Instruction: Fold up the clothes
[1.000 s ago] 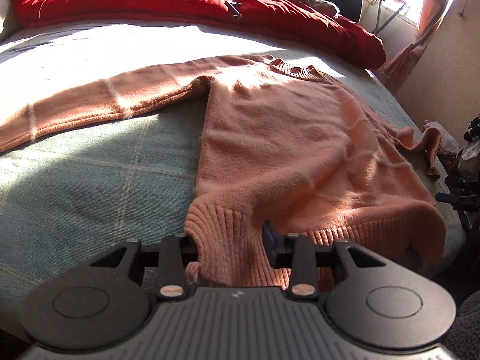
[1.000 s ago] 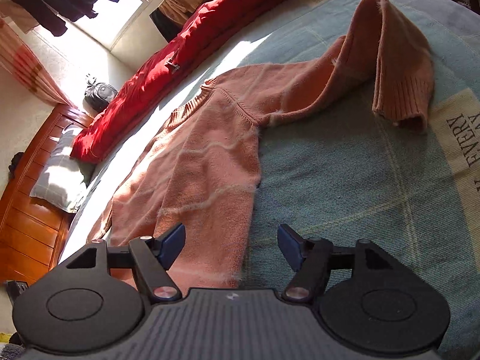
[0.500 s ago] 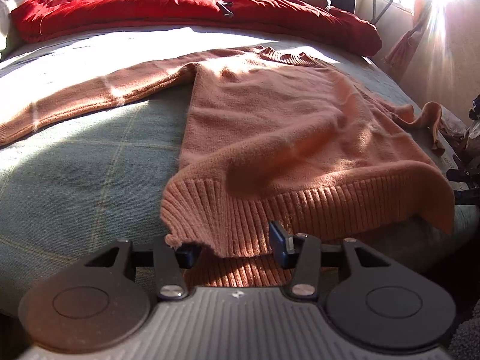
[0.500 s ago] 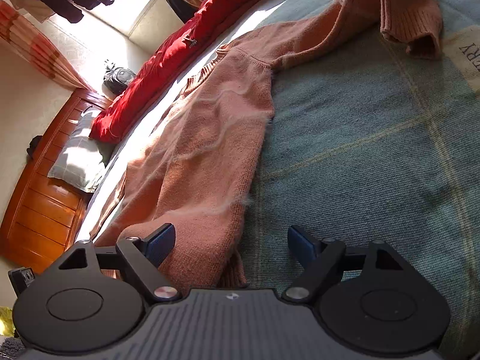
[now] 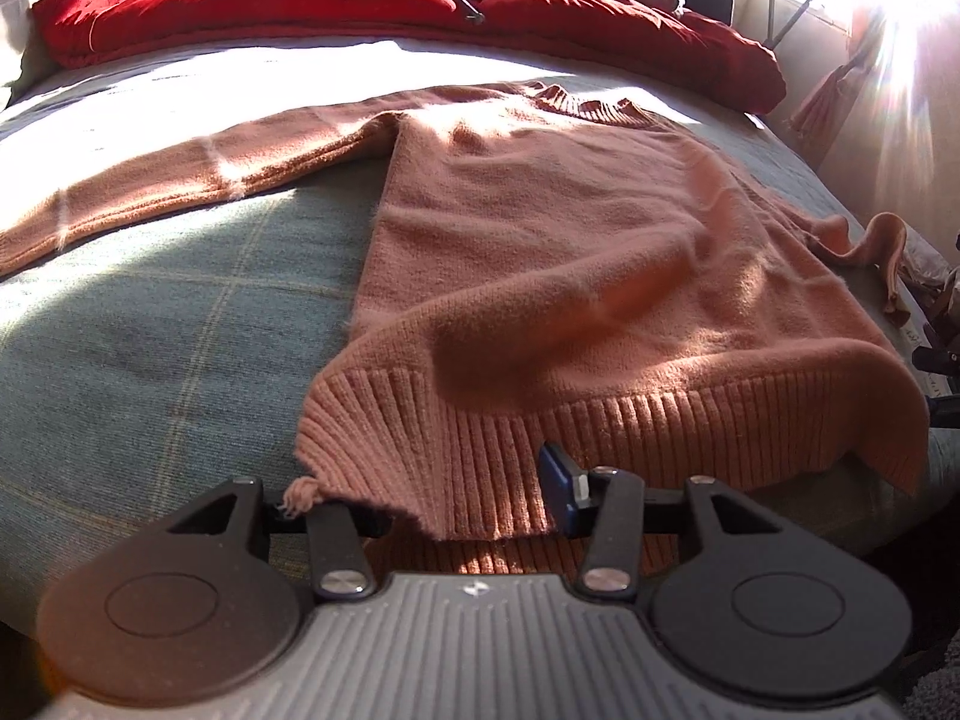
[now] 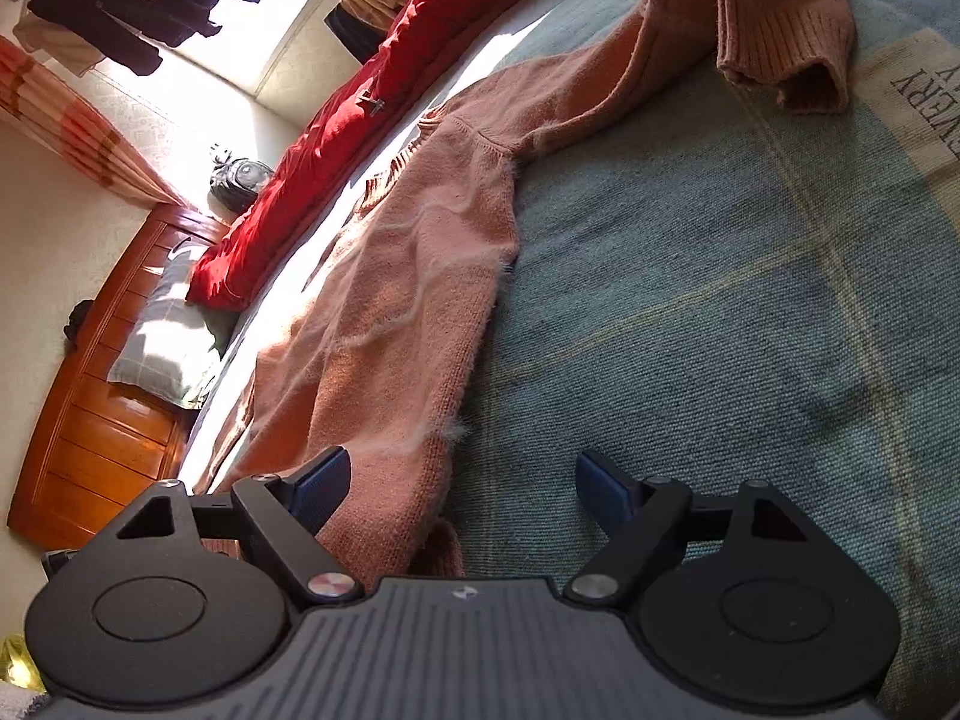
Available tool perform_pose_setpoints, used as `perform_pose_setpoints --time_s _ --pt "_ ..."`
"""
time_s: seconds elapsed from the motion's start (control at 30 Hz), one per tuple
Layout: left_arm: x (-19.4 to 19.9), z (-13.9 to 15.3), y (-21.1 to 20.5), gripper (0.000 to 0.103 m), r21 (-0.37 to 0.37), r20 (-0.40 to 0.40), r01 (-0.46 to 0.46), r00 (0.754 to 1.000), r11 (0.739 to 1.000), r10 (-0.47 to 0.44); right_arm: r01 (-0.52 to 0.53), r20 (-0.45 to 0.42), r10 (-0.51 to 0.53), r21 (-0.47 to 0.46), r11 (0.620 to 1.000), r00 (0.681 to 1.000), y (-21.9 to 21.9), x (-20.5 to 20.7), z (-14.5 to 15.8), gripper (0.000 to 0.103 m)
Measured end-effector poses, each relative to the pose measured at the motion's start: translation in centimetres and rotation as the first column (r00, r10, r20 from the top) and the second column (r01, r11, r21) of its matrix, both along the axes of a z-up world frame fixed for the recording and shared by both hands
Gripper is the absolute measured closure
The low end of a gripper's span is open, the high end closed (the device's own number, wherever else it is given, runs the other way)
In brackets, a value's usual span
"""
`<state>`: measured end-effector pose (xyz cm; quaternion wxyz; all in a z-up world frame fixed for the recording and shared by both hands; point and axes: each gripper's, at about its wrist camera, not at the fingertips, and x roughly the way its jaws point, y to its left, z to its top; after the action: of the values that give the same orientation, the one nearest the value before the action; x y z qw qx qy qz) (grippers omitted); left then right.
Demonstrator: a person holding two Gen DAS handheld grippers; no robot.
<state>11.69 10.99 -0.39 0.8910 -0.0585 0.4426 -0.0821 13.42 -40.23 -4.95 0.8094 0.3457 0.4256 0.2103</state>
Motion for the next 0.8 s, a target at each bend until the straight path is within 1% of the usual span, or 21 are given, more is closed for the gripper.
perform_pose_setpoints --time_s 0.27,0.43,0.57,0.7,0.8 --pt "-1.0 -0.1 0.2 0.056 -0.006 0.023 0.004 1.000 1.000 -0.004 -0.019 0.025 0.019 -0.017 1.000 1.000 0.8 -0.2 0.4 0.018" --pt "-2.4 0.0 0.2 0.055 0.002 0.064 0.026 0.998 1.000 -0.026 -0.022 0.045 0.023 -0.007 1.000 0.999 1.2 -1.1 0.0 0.018" --pt "-4.3 -0.5 -0.1 0.050 0.025 0.116 0.053 0.992 0.998 -0.055 -0.034 0.084 0.032 0.023 0.999 0.996 1.4 -2.4 -0.6 0.017" --pt "-6.7 -1.1 -0.6 0.050 0.035 0.162 0.055 0.985 0.998 -0.060 -0.054 0.142 0.045 0.056 0.997 0.989 1.9 -3.9 -1.5 0.017" --pt "-8.5 -1.3 -0.7 0.050 0.022 0.184 0.049 0.982 0.999 -0.052 -0.087 0.198 0.072 0.067 0.994 0.978 2.6 -4.8 -1.8 0.015"
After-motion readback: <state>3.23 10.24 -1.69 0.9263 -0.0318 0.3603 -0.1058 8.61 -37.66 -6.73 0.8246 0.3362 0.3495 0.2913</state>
